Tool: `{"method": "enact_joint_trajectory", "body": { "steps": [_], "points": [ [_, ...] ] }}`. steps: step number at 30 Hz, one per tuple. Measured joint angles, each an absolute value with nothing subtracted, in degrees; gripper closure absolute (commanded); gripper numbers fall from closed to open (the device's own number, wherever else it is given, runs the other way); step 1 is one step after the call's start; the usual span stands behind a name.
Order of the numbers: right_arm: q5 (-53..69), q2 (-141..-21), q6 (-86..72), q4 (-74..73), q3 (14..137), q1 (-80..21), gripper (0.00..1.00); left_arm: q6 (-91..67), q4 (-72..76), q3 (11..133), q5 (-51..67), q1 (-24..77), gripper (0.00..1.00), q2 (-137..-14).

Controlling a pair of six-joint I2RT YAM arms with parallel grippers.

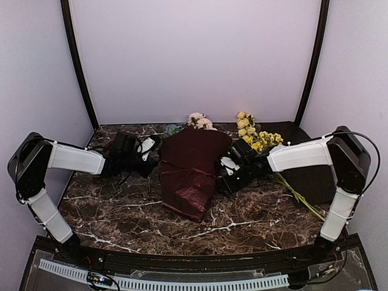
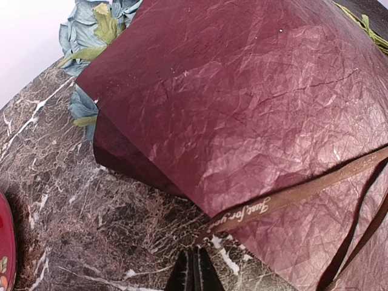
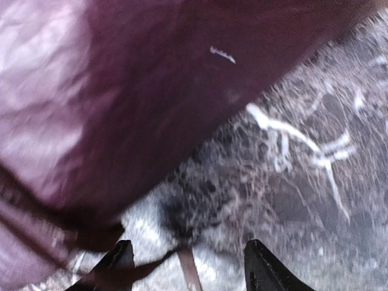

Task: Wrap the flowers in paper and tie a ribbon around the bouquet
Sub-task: Tie the ribbon around the folded bouquet.

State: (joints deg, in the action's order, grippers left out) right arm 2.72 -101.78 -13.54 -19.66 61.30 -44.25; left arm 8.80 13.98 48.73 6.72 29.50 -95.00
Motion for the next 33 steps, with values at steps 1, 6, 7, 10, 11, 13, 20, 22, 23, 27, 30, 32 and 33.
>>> {"method": "enact_joint_trajectory", "body": {
  "steps": [1,6,7,10,11,13,20,22,23,27,30,32,33],
  "points": [
    [2.7,-102.4,-13.3,-18.7,61.3,-44.2,0.43,8.8,14.0,48.7,6.7,29.5,1.00,-95.0],
    [1.7,-104.4,-12.5,-14.7,61.1,-44.2,0.83,8.8,13.6,48.7,6.7,29.5,1.00,-94.8],
    [1.7,-104.4,-12.5,-13.6,60.9,-44.2,0.92,8.8,13.6,48.7,6.7,29.5,1.00,-94.7],
    [1.5,-104.4,-12.5,-10.6,60.1,-44.2,1.00,8.8,13.6,48.7,6.7,29.5,1.00,-94.7],
    [1.3,-104.4,-12.2,-10.1,59.9,-44.2,1.00,8.8,13.6,48.7,6.7,29.5,1.00,-94.6],
    [0.1,-104.4,-12.4,-9.8,59.7,-44.0,1.00,8.5,13.6,48.7,6.4,29.5,1.00,-94.5],
    [-8.3,-104.3,-14.5,-11.9,59.9,-40.7,1.00,6.8,13.0,48.7,2.2,29.4,1.00,-94.4],
    [-10.3,-104.0,-14.9,-13.0,60.5,-39.2,1.00,6.2,12.9,48.7,1.1,29.3,1.00,-94.4],
    [-11.1,-103.8,-14.9,-13.7,61.2,-38.5,1.00,5.8,12.9,48.7,0.8,29.3,1.00,-94.4],
    [-11.8,-102.8,-14.6,-13.7,64.4,-38.0,1.00,5.3,13.2,48.7,0.9,29.3,1.00,-94.4],
    [-12.0,-103.1,-13.7,-14.1,69.7,-38.4,1.00,4.9,13.7,48.7,2.0,29.4,1.00,-93.9],
    [-12.3,-103.7,-13.2,-14.3,73.7,-38.5,1.00,4.9,14.1,48.8,2.5,29.7,1.00,-93.4],
    [-12.5,-104.1,-12.8,-14.2,75.7,-38.6,1.00,5.0,14.0,49.3,2.4,30.1,1.00,-93.3]
  ]
}}
